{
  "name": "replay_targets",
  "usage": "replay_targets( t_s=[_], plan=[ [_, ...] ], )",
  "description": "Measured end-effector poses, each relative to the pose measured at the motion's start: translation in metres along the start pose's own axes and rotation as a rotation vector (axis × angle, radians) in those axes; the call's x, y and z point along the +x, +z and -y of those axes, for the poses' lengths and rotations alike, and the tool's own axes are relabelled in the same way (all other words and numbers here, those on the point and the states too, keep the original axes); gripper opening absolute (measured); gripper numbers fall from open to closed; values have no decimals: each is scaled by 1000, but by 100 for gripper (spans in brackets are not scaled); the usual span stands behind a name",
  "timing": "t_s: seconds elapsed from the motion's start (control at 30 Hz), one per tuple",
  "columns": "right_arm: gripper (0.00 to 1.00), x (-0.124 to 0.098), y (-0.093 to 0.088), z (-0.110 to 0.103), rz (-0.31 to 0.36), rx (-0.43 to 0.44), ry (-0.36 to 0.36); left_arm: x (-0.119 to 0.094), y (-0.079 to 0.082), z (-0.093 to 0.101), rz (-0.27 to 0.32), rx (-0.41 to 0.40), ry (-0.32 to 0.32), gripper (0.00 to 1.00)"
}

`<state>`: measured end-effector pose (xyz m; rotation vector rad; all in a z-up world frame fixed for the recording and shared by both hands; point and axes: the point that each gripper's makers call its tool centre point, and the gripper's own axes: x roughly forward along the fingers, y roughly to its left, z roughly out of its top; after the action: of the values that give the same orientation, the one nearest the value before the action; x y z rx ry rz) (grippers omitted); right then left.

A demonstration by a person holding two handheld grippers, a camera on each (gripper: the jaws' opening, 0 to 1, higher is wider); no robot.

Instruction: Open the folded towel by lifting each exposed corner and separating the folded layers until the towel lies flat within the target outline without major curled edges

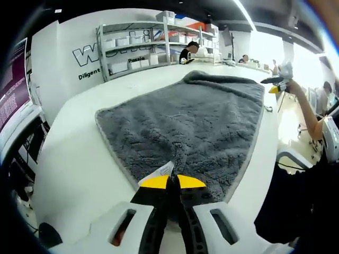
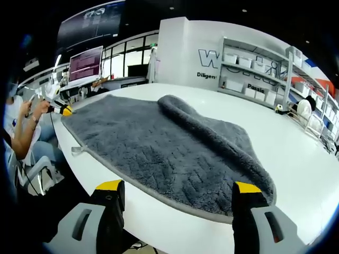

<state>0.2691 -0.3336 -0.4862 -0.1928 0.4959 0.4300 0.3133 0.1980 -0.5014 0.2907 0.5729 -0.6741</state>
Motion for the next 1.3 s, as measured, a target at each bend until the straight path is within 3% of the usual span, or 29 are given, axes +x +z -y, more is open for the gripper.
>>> replay_targets(
  t_s=[0.5,1.07,1.17,1.3],
  plan=[
    [84,2,2,-4,-2,-8,7,-16,-14,-26,10,-55,27,4],
    [88,5,5,-14,1,-8,49,-36,-30,-40,-33,-40,104,5],
    [91,6,6,-13,1,-13,52,-37,-27,-35,-2,-72,75,13],
    [97,8,9,-15,-1,-15,64,-40,-21,-31,40,-109,54,37]
  ],
)
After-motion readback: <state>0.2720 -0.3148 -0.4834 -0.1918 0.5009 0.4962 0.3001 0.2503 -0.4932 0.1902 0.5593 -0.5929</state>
